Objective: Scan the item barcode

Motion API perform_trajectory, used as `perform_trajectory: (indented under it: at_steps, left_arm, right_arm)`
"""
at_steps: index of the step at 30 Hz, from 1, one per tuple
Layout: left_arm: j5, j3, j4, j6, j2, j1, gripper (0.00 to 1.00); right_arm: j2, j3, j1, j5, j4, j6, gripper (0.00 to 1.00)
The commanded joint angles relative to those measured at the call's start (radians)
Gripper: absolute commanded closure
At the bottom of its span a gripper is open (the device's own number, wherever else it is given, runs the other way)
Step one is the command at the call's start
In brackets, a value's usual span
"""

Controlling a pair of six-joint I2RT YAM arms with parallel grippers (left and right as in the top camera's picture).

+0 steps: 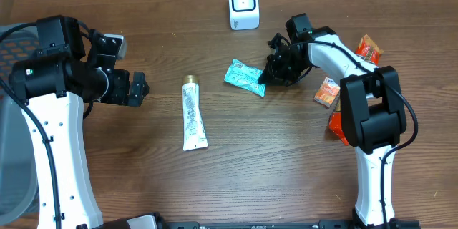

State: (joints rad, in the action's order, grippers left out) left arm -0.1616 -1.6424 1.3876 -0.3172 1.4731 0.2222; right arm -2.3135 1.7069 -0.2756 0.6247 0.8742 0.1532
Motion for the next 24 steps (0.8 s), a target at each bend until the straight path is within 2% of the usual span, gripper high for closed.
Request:
perform_trajectory:
  at_steps: [1, 7, 17, 24]
  left_arm:
    - [-0.012, -0.008, -0.001, 0.0, -0.009, -0.001, 0.0]
    - [-0.012, -0.008, -0.001, 0.0, -0.009, -0.001, 0.0]
    - [-0.012, -0.008, -0.001, 0.0, -0.009, -0.001, 0.0]
    - [-0.012, -0.008, -0.001, 0.0, -0.009, -0.001, 0.0]
  right_arm:
    - [-0.006, -0.039, -0.002, -0.047, -0.008, 0.042, 0.96]
    - [0.018, -0.009, 0.002, -0.047, 0.017, 0.046, 0.96]
    - [0.18, -0.007, -0.001, -0.105, 0.048, 0.022, 0.96]
    - [0.28, -0.007, 0.007, 0.036, 0.107, -0.031, 0.96]
